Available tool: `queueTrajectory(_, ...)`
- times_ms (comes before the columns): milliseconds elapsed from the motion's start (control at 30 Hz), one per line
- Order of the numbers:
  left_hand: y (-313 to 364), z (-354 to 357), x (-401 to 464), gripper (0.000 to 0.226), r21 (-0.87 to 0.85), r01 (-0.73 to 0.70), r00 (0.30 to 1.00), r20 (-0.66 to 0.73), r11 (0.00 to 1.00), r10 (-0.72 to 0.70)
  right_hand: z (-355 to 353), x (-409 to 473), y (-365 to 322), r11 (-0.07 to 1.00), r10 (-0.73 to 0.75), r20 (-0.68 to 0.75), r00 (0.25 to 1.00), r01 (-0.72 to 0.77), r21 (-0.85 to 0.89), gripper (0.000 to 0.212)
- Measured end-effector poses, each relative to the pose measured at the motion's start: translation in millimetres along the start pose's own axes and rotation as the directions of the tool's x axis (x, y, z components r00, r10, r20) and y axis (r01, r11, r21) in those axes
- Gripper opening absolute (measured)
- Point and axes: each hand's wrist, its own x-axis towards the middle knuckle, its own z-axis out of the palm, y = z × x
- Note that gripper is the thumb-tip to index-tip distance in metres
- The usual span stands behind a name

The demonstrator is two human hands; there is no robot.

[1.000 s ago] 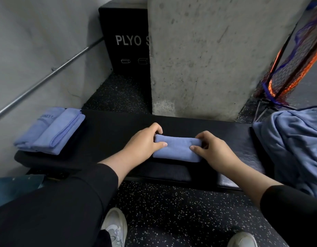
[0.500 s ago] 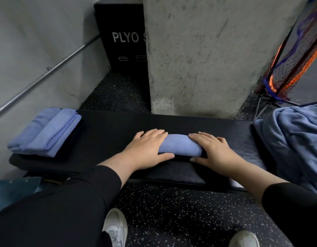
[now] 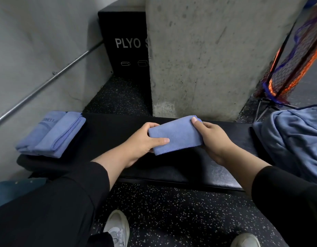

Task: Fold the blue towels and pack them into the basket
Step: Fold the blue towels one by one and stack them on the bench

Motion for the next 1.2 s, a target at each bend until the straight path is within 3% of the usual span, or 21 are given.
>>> queueTrajectory(67, 4, -1, -3, 0.043, -0.046, 0.004, 0.997, -0.072, 0.999, -0.007, 9, 0, -5, 0.986, 0.056, 0.066, 0.996, -0.066, 0.154, 0.046)
queueTrajectory(167, 5, -11, -7, 0.035, -0.087, 0.025, 0.988, -0.147, 0.996, -0.038, 24, -1, -11, 0.977, 0.054, 0.181, 0.982, -0.089, 0.191, 0.038)
queueTrajectory(300, 4, -32, -15, 0.035, -0.089, 0.061, 0.992, -0.104, 0.994, -0.071, 45, 1, -16, 0.969, 0.006, 0.074, 0.997, -0.024, 0.246, 0.034)
queueTrajectory(433, 9, -49, -23, 0.033, -0.118, 0.089, 0.993, -0.071, 0.989, -0.098, 64, 4, -22, 0.981, -0.044, -0.015, 0.999, 0.046, 0.187, 0.027)
queueTrajectory(567, 14, -64, -29, 0.036, -0.094, 0.102, 0.994, -0.020, 0.990, -0.104, 89, 8, -32, 0.972, -0.034, -0.052, 0.998, 0.045, 0.230, 0.033)
queueTrajectory(733, 15, -87, -37, 0.028, -0.123, 0.092, 0.972, -0.204, 0.988, -0.116, 135, 17, -35, 0.903, 0.039, 0.135, 0.990, -0.093, 0.419, 0.031)
queueTrajectory(933, -9, -145, -59, 0.035, -0.064, 0.254, 0.921, -0.288, 0.965, -0.262, 201, 47, -28, 0.958, 0.140, 0.147, 0.979, -0.172, 0.229, 0.029)
queueTrajectory(1000, -16, -165, -68, 0.038, 0.047, 0.343, 0.893, -0.328, 0.938, -0.310, 225, 58, -24, 0.968, 0.164, 0.166, 0.972, -0.191, 0.163, 0.027)
queueTrajectory(1067, -16, -183, -78, 0.039, 0.276, 0.421, 0.867, -0.401, 0.864, -0.295, 248, 67, -22, 0.972, 0.178, 0.189, 0.966, -0.203, 0.123, 0.028)
queueTrajectory(1200, -5, -205, -92, 0.029, 0.569, 0.493, 0.820, -0.556, 0.658, -0.134, 285, 84, -17, 0.971, 0.192, 0.225, 0.955, -0.218, 0.098, 0.026)
